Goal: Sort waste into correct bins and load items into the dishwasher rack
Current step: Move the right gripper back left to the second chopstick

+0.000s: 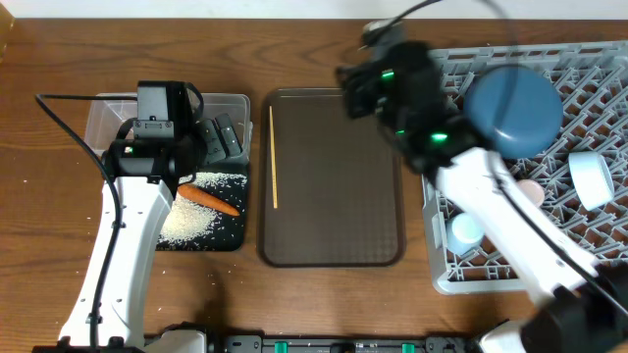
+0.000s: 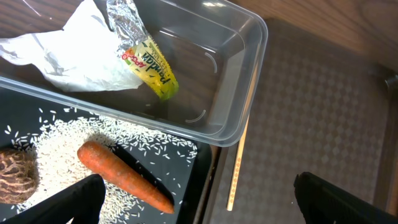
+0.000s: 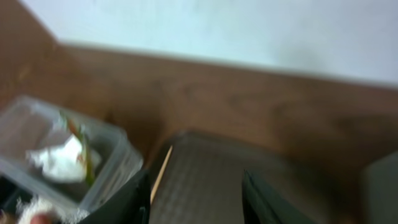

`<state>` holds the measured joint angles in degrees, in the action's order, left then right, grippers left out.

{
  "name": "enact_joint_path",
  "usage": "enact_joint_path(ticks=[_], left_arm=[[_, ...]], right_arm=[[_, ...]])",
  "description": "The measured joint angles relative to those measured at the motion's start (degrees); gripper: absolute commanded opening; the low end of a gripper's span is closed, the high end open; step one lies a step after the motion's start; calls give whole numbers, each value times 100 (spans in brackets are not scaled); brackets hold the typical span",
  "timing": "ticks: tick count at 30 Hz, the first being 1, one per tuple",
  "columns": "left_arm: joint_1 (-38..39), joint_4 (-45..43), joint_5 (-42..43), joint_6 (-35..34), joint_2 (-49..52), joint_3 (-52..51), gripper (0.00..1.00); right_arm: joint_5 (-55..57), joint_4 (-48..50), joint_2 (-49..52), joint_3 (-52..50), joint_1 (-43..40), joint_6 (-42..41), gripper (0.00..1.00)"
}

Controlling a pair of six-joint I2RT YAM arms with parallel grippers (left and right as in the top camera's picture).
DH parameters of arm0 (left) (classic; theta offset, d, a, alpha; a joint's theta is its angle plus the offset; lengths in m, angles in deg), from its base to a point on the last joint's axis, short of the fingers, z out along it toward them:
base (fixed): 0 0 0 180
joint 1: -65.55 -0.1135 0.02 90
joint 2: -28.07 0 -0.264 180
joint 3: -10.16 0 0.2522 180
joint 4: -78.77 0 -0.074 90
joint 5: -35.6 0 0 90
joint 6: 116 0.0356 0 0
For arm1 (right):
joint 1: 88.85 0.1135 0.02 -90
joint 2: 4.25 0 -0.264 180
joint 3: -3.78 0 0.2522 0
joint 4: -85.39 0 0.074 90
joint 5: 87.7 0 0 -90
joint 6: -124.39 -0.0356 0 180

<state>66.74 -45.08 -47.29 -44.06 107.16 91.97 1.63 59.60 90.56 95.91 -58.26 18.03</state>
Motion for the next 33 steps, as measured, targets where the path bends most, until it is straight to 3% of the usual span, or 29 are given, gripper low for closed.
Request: enact_joint_path(ticks=[15, 25, 33], left_arm=[[0, 0, 0, -2, 0, 0, 98], [0, 0, 0, 0, 0, 0, 98], [0, 0, 0, 0, 0, 0, 98]], right_arm=[[-24, 1069, 2310, -22, 1209, -680, 45], [205, 1091, 2623, -26, 1403, -887, 45], [1038, 1086, 2677, -28, 1792, -894, 45]])
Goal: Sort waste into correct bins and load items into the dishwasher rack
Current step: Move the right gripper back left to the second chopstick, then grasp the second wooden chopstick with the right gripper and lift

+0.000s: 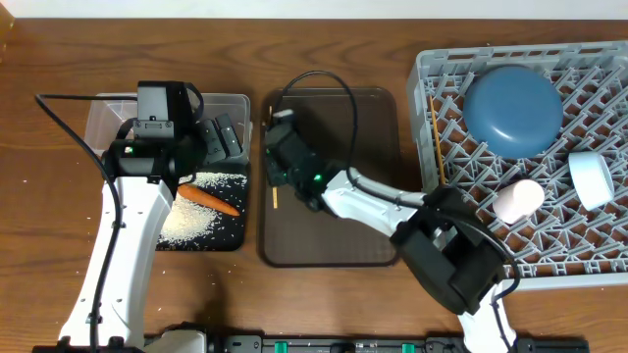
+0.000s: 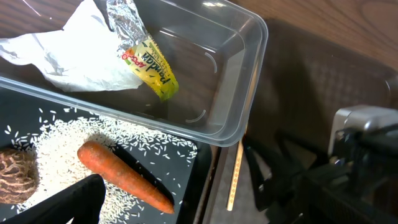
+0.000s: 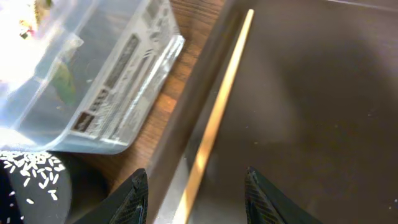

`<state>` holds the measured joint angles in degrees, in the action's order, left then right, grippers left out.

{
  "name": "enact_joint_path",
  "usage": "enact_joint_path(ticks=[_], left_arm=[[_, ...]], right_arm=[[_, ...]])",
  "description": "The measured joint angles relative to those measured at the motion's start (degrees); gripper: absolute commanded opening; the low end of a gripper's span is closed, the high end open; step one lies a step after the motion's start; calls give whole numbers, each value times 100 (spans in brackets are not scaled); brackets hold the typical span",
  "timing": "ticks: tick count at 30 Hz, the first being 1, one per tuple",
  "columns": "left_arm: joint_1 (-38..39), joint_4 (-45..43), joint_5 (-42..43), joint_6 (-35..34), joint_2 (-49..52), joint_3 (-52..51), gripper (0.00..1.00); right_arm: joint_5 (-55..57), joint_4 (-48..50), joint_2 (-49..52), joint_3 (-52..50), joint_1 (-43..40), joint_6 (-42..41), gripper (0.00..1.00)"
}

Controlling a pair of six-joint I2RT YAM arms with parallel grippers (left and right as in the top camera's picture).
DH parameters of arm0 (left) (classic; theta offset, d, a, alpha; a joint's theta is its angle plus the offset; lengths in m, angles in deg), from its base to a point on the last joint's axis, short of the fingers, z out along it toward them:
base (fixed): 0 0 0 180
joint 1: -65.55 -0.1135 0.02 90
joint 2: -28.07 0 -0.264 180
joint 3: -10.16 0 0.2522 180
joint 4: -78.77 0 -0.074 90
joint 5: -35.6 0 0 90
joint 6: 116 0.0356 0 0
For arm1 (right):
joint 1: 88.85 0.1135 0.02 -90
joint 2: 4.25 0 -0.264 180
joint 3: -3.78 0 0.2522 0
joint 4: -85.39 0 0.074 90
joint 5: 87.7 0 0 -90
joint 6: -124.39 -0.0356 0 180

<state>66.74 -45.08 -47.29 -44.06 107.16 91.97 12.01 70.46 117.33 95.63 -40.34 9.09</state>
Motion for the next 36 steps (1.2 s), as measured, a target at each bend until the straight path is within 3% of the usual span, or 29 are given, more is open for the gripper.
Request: enact_joint_path(ticks=[9, 23, 29, 36], left_arm=[[0, 0, 0, 0, 0, 0, 98], [0, 0, 0, -2, 0, 0, 98], [0, 0, 0, 0, 0, 0, 98], [0, 0, 0, -2, 0, 0, 98]], right_arm=[[682, -7, 87, 0, 293, 0, 42], [824, 9, 376, -4, 289, -9, 38], [833, 0, 404, -4, 256, -105, 31], [1032, -7, 417, -4, 251, -129, 34]])
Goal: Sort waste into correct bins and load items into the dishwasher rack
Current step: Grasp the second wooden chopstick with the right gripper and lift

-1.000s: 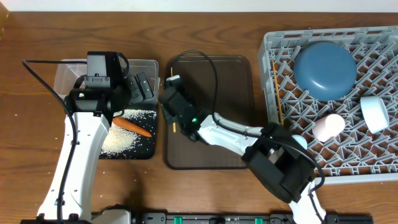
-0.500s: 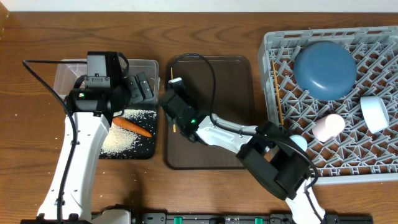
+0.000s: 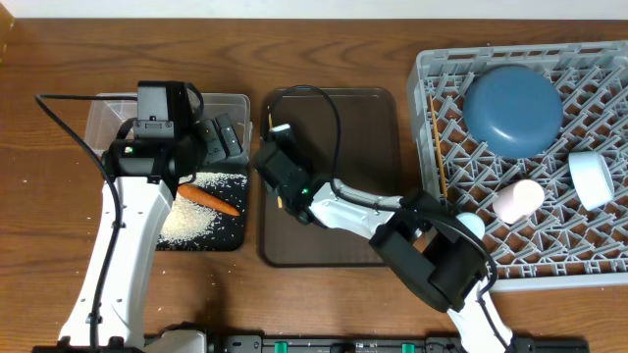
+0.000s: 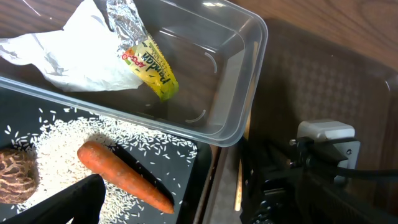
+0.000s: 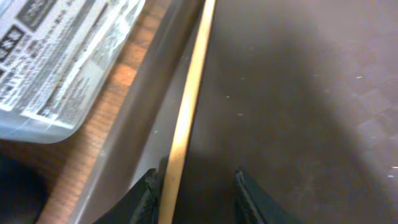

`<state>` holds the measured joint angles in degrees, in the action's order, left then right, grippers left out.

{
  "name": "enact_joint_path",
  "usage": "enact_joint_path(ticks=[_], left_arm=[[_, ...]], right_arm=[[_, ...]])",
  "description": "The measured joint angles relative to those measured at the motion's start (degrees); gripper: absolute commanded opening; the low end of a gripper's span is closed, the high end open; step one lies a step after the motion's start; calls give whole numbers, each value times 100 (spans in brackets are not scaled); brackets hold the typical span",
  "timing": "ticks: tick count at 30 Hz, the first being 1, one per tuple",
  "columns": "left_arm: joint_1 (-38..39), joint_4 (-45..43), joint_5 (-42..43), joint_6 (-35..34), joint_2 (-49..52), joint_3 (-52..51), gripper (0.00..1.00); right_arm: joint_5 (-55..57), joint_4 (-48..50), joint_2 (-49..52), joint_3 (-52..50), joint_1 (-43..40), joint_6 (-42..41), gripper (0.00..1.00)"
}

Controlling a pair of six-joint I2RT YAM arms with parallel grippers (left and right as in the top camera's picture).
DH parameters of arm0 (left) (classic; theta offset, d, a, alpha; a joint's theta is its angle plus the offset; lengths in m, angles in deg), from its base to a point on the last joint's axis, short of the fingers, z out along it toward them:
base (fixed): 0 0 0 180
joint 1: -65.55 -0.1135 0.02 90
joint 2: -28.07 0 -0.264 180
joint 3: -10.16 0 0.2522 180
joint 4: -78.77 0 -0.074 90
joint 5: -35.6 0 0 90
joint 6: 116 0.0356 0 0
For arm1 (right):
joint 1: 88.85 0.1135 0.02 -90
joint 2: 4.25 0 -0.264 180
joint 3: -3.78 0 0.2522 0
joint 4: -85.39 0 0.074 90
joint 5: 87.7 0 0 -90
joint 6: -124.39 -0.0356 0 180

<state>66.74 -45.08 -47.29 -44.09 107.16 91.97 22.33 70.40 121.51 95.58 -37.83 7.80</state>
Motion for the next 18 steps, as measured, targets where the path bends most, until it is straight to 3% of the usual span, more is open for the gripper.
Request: enact_joint_path(ticks=[18], left_arm=[[0, 0, 0, 0, 0, 0, 98]], right_arm=[[271, -61, 0, 0, -50, 4, 33]])
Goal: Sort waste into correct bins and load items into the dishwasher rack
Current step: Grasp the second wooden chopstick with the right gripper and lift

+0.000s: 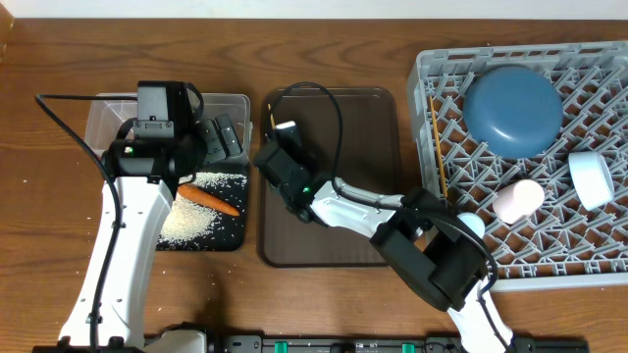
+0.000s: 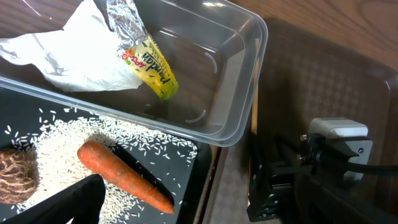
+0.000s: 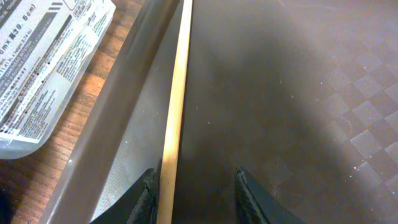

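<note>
A wooden chopstick (image 3: 176, 106) lies along the left rim of the brown tray (image 3: 298, 93). My right gripper (image 3: 198, 202) is open low over it. The stick runs between the fingers, close beside the left fingertip (image 3: 151, 196). In the overhead view the right gripper (image 1: 276, 181) covers most of the stick. My left gripper (image 2: 199, 208) hangs wide open and holds nothing. It sits over the seam between the clear bin (image 2: 249, 74) and the black bin (image 2: 180, 162). The grey dishwasher rack (image 1: 589, 265) stands at the right.
The clear bin holds white paper and a foil wrapper (image 2: 149, 62). In the black bin are rice, a carrot (image 2: 124, 177) and a brown lump. The rack carries a blue bowl (image 1: 512, 108), a white cup (image 1: 592, 178), a pale cup and another chopstick (image 1: 438, 147).
My right gripper has shifted slightly along the chopstick, which now runs nearly straight up its wrist view. It stays open around the stick. The left arm is where it was.
First my right arm was blurred over the tray's back, near the rack. Then its gripper was open above the chopstick at the tray's left edge. Later it was low, with the fingers on either side of the stick, as now. The left arm never moved.
</note>
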`<state>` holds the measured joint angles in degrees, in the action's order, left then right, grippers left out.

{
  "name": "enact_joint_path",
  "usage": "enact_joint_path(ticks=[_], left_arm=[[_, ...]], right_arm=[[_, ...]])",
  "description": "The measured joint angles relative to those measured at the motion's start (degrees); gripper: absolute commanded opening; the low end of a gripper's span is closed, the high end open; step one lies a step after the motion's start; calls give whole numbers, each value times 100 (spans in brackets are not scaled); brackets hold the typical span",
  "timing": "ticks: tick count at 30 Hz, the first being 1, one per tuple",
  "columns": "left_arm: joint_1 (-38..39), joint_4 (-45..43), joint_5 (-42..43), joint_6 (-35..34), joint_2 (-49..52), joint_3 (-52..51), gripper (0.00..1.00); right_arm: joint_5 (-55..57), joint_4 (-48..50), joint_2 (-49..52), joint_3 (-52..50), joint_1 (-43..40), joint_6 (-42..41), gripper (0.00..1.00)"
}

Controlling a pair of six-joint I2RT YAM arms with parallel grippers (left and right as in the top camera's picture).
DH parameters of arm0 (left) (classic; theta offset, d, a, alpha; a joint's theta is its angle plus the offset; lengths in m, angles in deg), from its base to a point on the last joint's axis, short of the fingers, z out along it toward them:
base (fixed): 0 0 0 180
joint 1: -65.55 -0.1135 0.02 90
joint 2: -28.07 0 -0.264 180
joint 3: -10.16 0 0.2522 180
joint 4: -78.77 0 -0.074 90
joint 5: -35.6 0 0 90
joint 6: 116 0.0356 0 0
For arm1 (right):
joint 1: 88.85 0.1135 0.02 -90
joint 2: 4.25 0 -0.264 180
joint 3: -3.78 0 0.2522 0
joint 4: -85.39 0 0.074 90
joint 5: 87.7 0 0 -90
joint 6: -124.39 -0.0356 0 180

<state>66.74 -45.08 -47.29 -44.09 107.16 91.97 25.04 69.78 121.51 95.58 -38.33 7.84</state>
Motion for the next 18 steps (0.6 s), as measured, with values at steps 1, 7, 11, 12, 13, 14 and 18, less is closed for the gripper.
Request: enact_joint_path(ticks=[1, 7, 11, 12, 13, 14, 18], left_arm=[[0, 0, 0, 2, 0, 0, 98], [0, 0, 0, 0, 0, 0, 98], [0, 0, 0, 2, 0, 0, 98], [0, 0, 0, 2, 0, 0, 98], [0, 0, 0, 0, 0, 0, 98], [0, 0, 0, 2, 0, 0, 98], [0, 0, 0, 2, 0, 0, 98]], right_arm=[[0, -15, 0, 0, 0, 0, 33], [-227, -37, 0, 0, 0, -24, 34], [-297, -35, 0, 0, 0, -98, 34], [-302, -37, 0, 0, 0, -111, 30], [-302, -42, 0, 0, 0, -120, 27], [-304, -50, 0, 0, 0, -142, 23], [-326, -55, 0, 0, 0, -186, 11]])
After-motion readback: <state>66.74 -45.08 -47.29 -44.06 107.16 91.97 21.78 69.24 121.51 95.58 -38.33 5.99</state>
